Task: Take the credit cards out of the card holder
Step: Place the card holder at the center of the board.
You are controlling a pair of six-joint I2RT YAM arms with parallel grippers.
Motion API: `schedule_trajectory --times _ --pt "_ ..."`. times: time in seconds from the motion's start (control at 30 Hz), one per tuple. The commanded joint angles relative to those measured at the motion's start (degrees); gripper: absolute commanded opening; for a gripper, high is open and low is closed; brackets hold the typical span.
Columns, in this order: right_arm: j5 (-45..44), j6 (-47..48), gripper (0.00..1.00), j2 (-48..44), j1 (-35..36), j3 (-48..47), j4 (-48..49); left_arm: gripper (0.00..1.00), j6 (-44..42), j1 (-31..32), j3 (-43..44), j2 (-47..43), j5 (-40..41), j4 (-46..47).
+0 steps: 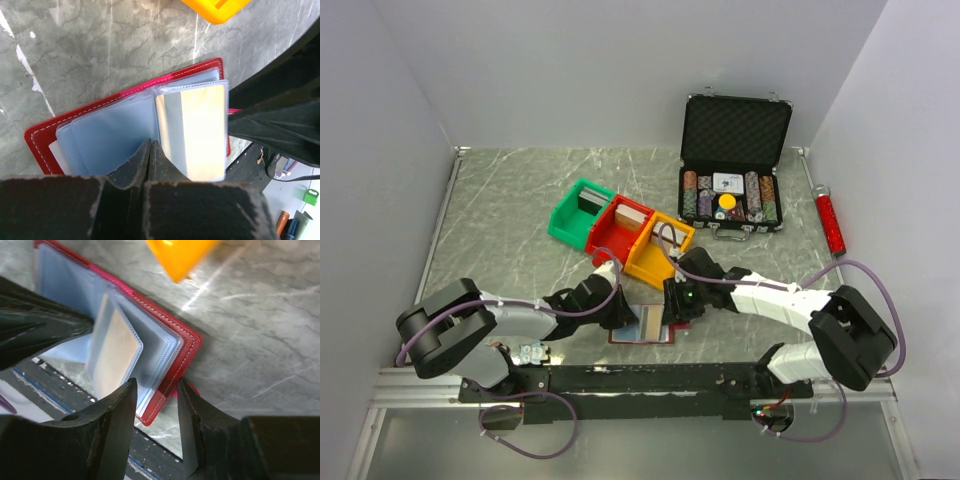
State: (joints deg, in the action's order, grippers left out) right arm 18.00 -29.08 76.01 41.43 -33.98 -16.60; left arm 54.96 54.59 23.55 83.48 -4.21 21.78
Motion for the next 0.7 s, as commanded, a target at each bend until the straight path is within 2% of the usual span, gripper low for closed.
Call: schedule_trajectory --times 0.0,0.1,0.17,0.27,0.43,0.57,0.67 --pt "-0.15 0.34 0.47 -2.62 1.46 -4.69 -1.15 0.02 -1.61 0.17 -1.84 -0.16 1.92 -5.78" --pt "-0.42 0.43 0.50 -3.15 1.99 -6.27 -2.03 0.15 -1.70 0.17 -1.75 -1.39 2.18 -6.48" --pt "-0.60 0.69 0.52 -2.89 2.25 -7.41 -2.73 0.27 -1.87 0.17 -1.49 -2.53 2.36 -7.54" --pt "-1.03 1.13 0.53 -1.92 2.43 -8.73 -3.18 0.38 -2.40 0.17 -0.88 -4.46 2.80 -9.56" --pt "-1.04 1.31 0.54 -0.69 2.69 -9.53 -3.26 0.44 -3.45 0.17 0.09 -10.34 4.03 -14.83" --pt "-2.35 0.69 0.53 -1.30 2.69 -9.09 -3.44 0.45 -3.81 0.17 0.53 -15.01 6.75 -19.31" --pt "0.62 0.25 0.52 -4.63 2.69 -6.99 0.51 0.45 -3.90 0.17 0.71 -17.38 8.16 -21.34"
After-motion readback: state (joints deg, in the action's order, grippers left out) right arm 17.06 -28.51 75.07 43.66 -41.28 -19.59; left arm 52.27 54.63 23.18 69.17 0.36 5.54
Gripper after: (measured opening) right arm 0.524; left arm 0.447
